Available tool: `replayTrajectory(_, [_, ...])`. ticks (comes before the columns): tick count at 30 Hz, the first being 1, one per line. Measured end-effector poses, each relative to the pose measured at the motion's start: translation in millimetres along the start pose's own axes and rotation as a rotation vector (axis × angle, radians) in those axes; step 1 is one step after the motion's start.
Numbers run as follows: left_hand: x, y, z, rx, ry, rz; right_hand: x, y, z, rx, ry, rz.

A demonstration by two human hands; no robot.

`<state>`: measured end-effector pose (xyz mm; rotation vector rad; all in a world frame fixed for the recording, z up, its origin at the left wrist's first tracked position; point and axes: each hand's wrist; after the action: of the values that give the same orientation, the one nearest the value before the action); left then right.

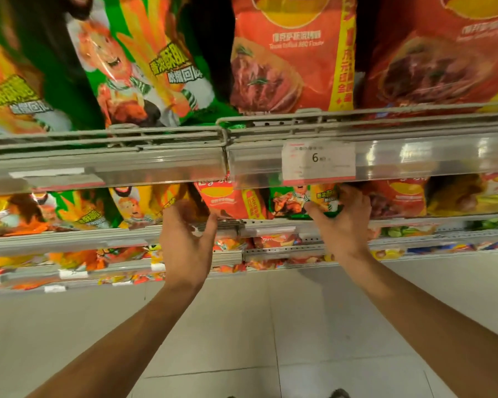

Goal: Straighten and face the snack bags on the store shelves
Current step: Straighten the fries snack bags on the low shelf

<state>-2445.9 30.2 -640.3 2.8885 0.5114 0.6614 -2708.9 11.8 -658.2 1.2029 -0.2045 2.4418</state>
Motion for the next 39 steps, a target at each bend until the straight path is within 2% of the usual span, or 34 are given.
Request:
replayTrajectory(2, [-7,-1,-4,0.030,-0.055,0.105,-2,4,-2,-0.046,0.003,0.018])
replayTrajectory(4, [-17,7,-7,0.100,-0.112,0.177,-4,12,-4,-0.078,0.088,0.114])
replayTrajectory(10, [-31,41,-7,0.307,-0.235,0.250,-18,41,-5,-0.147,0.188,0.283])
replayTrajectory(17, [-36,78,-1,0.431,-0.276,0.400,-26,60,-4,-0.105,0.185,0.335])
replayTrajectory(21, [-39,80,-3,0.638,-0.488,0.418,-29,56,1,-0.058,0.104,0.331])
replayTrajectory(24, [-38,79,-1,0.588,-0.331,0.471,-22,52,7,0.000,0.088,0.339])
replayTrajectory(26, [-37,76,-6,0.587,-0.299,0.408,-17,49,10,0.003,0.102,0.301])
replayTrajectory(29, [-36,71,-16,0.595,-0.399,0.337,-10,45,9,-0.018,0.122,0.195])
replayTrajectory(34, [-31,53,-32,0.509,-0.462,0.301,1,29,2,-0.034,0.188,0.103])
replayTrajectory(39, [-28,28,-47,0.471,-0.463,0.273,17,9,-8,-0.036,0.227,0.105])
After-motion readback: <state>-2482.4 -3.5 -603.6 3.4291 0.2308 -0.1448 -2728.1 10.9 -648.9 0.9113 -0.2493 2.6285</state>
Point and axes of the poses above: each hand's wrist, its own y-axis towards the middle knuckle, its own x-axis out of the back of the hand, z = x × y, and after that the axes turned 12 degrees about -y, right-handed
